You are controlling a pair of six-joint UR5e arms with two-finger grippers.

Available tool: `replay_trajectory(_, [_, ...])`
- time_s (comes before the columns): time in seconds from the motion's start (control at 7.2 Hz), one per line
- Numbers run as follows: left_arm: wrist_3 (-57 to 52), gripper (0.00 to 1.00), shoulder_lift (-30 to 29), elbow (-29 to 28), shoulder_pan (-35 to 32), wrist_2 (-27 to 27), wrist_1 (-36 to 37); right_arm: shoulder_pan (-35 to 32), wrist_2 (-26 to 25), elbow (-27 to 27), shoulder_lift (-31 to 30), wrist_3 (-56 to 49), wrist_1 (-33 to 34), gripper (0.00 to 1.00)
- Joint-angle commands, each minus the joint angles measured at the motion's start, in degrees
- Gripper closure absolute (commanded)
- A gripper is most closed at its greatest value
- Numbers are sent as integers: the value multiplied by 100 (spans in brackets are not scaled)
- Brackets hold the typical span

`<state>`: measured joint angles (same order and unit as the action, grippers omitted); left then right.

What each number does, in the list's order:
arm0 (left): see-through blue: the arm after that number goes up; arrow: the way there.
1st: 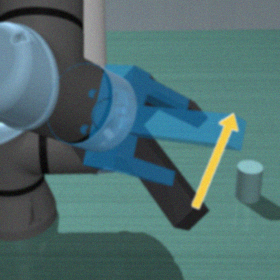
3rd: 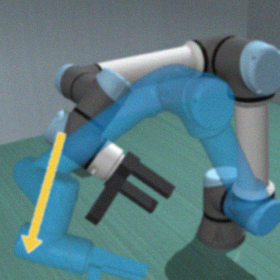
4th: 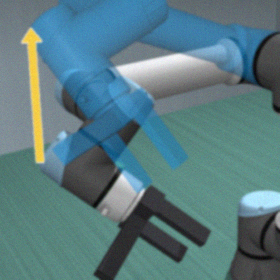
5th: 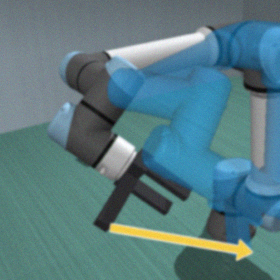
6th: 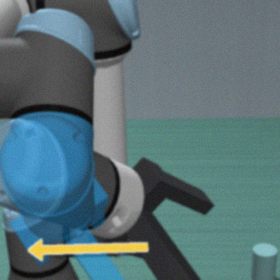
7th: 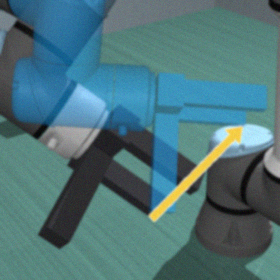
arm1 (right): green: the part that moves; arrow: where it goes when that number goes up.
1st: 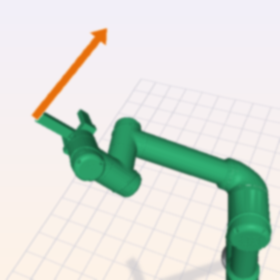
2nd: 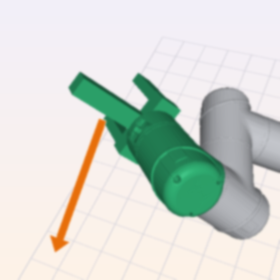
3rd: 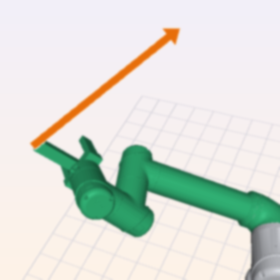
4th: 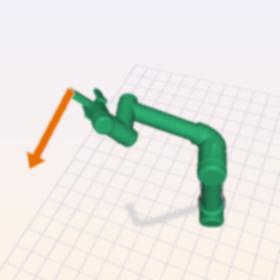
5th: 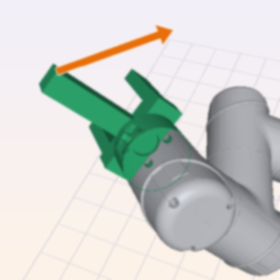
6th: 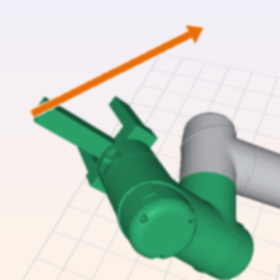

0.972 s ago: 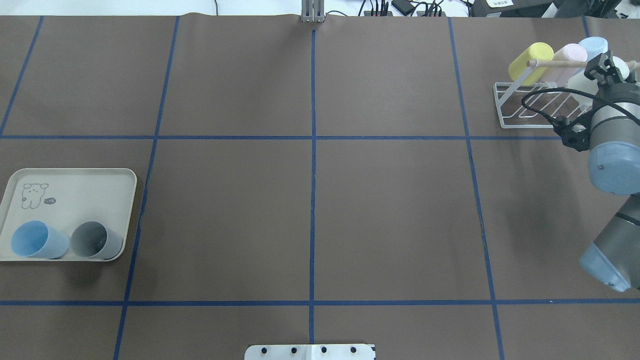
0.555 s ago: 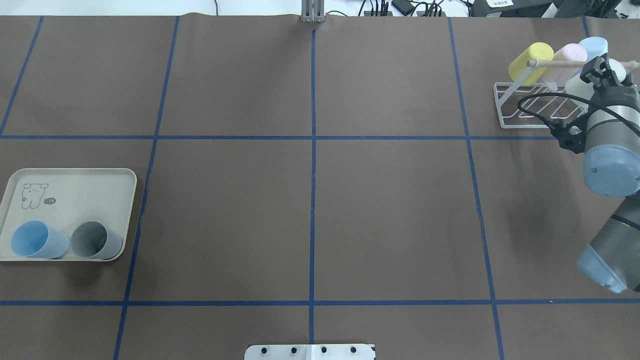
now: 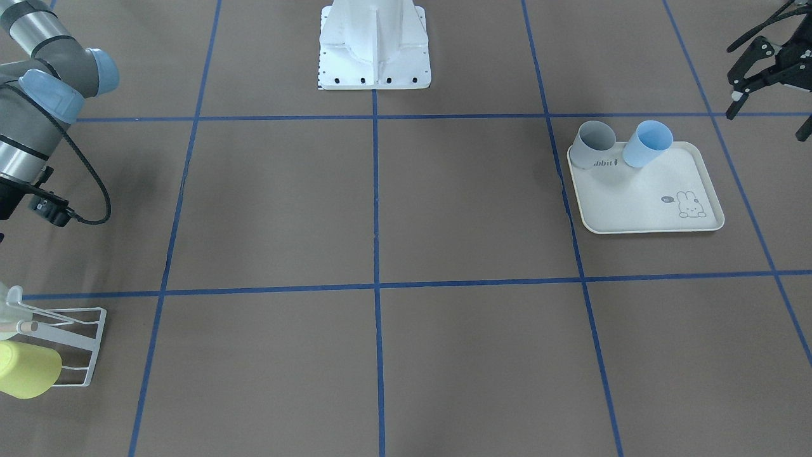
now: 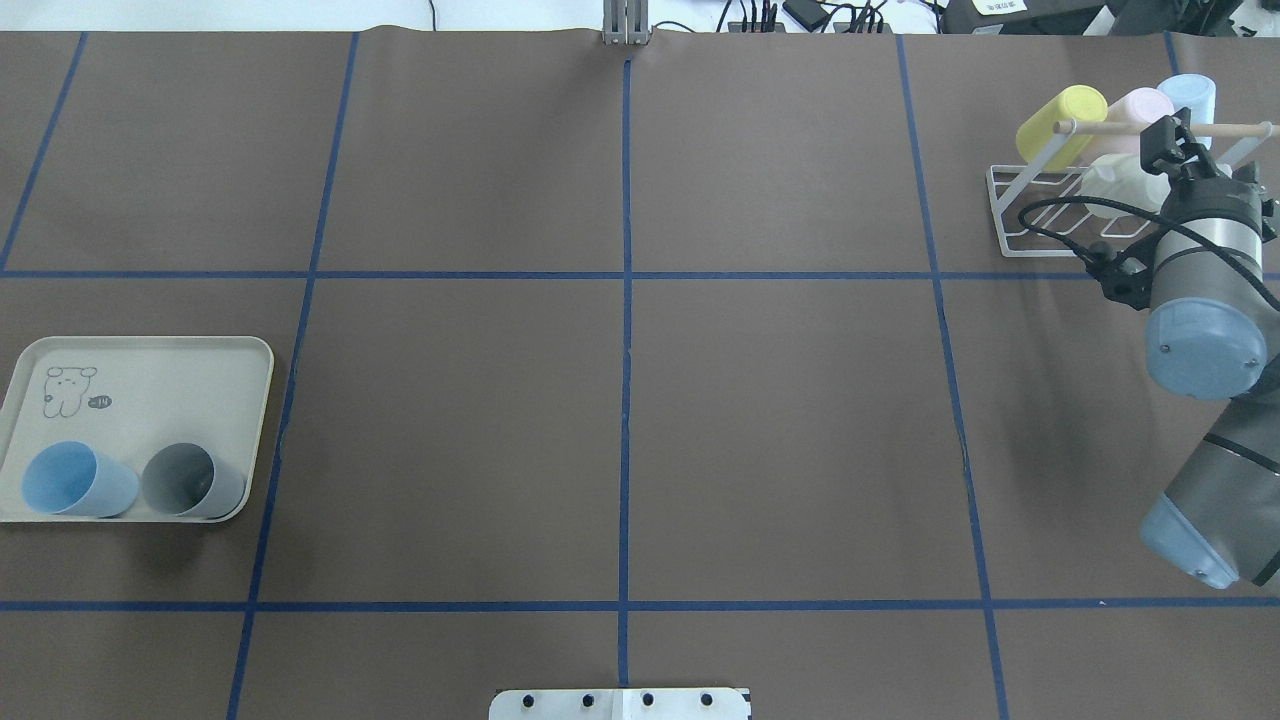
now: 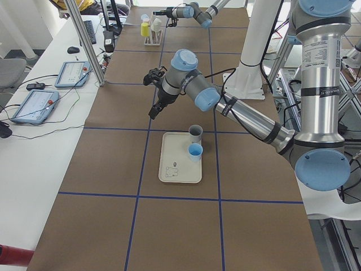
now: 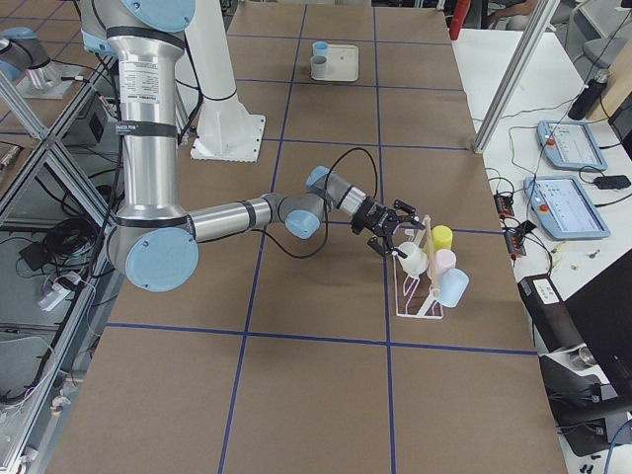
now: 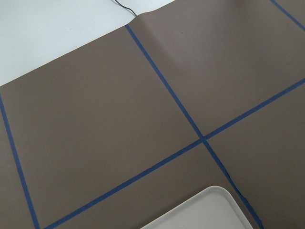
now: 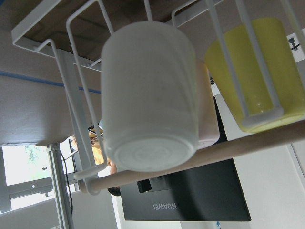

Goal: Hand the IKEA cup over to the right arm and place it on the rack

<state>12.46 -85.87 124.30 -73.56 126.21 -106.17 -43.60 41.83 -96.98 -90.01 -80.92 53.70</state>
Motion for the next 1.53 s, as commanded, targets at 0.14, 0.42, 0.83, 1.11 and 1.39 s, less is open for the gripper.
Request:
replay_trajectory(0.14, [2,0,0,-116,8,-9,-9,0,1022,-372,194,1647,9,1])
replay_trajectory(0.42, [115,0,35,-204,26,-61,-9,-8,2279,-768,185,3983,0,1])
replay_trajectory(0.83, [1027,0,578,-895,166,-97,-1828,0,3905,-1357,212,7893,-18,0])
replay_trajectory(1.11, [2325,0,712,-1607,1145,-698,-3298,-8,5040,-1604,203,9640,-900,0])
replay_trajectory(1.39, [3478,0,1027,-1918,2201,-1299,-4173,-17,5721,-1675,212,9911,-687,0])
